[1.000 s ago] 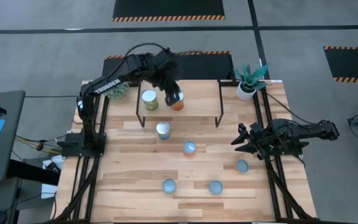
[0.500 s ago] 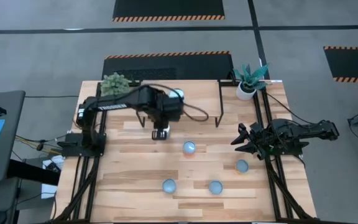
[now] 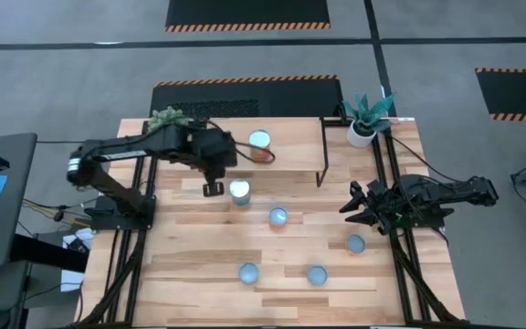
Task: Pick and place cans onto a shelf
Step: Adjust the canned goods on the shelf
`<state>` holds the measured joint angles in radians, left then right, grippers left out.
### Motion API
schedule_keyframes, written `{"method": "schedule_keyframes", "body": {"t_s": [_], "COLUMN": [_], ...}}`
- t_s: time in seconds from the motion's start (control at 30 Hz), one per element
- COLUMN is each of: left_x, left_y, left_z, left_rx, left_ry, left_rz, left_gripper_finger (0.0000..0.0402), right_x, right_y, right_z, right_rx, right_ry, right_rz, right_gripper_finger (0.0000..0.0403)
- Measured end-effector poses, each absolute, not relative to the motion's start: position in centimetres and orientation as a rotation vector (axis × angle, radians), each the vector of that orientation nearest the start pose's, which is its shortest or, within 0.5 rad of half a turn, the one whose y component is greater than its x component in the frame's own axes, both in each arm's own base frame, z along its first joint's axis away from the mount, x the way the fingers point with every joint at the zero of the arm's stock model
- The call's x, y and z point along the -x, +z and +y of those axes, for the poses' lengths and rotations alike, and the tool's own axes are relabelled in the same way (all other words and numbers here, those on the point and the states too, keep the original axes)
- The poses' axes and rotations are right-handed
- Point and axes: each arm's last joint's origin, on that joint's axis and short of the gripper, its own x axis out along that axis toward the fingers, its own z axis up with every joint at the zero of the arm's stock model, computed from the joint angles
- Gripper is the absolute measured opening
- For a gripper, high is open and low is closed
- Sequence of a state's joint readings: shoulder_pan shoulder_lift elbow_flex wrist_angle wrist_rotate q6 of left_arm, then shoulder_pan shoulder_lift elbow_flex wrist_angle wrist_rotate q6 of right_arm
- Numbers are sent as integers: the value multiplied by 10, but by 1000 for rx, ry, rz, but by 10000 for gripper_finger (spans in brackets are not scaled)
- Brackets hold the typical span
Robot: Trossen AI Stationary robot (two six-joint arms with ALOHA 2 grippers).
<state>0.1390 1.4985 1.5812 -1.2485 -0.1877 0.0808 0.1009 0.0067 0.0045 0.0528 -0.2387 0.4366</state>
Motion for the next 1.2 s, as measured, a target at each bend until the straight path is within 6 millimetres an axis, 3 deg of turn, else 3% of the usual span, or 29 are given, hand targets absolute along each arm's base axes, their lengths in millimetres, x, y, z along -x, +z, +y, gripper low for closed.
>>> {"method": "schedule_keyframes", "body": {"t_s": [0.3,0.53,1.2], "left_x": [-249,-241,-230], "left_y": [321,322,324], "left_z": [58,64,112], "left_rx": [-113,-149,-170], "left_ry": [248,277,422], "left_rz": [1078,1049,1047], "left_gripper_finger": [70,70,70], "right_x": [-96,-96,-96], "right_y": [170,170,170], "right_z": [17,17,17], "right_rx": [-429,-429,-429], "right_ry": [345,345,344], "right_rz": [24,24,23], "right_gripper_finger": [182,182,182]}}
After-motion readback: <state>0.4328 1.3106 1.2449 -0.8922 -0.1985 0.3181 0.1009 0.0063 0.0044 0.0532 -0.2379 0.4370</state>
